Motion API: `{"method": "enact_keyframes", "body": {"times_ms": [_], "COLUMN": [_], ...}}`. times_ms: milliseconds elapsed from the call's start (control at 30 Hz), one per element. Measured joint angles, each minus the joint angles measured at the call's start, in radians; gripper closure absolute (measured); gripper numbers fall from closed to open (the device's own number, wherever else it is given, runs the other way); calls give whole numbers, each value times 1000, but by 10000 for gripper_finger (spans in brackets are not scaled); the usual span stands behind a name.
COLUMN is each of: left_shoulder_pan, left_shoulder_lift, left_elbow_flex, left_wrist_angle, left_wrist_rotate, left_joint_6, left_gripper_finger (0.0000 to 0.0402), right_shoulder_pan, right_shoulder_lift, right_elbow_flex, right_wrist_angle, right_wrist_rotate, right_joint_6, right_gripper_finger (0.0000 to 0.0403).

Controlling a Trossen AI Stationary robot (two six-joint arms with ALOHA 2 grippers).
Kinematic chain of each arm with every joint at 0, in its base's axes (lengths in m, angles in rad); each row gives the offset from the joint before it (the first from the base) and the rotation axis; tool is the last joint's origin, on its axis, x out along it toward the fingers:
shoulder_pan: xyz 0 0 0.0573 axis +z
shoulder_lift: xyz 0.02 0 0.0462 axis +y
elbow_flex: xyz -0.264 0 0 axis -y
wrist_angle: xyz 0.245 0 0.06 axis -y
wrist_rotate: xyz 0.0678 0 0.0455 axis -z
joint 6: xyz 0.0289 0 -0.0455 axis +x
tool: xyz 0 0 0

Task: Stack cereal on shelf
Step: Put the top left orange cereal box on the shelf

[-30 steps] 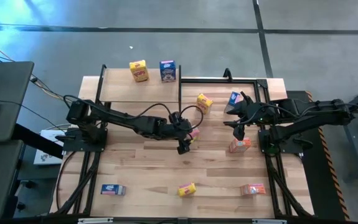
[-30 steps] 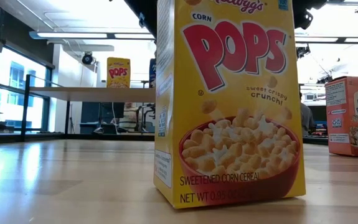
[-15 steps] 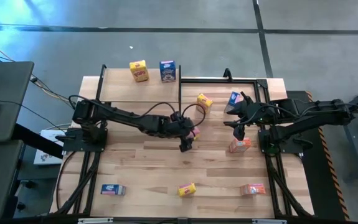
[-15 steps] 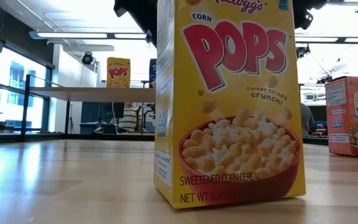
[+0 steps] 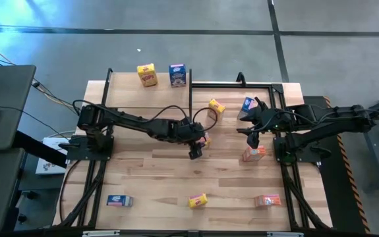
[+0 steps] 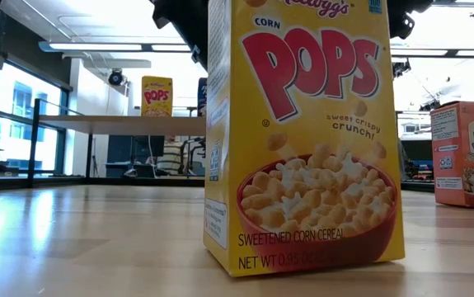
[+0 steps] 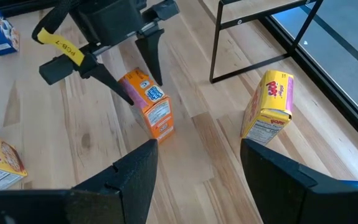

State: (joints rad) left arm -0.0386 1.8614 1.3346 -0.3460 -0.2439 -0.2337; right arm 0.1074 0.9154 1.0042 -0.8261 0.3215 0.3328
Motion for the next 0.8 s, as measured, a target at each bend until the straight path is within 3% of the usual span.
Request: {"method": "enact_keyframes", "body": {"times_ms": [333, 800], "left_shoulder_pan": [0, 0], "left_shoulder_lift": [0, -73], "left_elbow_flex": [0, 0], "left_wrist_angle": [-3, -129], "left_wrist_rotate": [25, 48], "left_joint_6": [38, 55], "left_gripper_finger": [233, 256], "right_shoulder_pan": [0, 0], "right_shoulder_lift": [0, -1], "right_elbow_flex": [0, 0], "right_wrist_angle": [0, 0], "right_wrist_rotate": [0, 0], "right_joint_6": [0, 0], "right_gripper_finger": [180, 180]}}
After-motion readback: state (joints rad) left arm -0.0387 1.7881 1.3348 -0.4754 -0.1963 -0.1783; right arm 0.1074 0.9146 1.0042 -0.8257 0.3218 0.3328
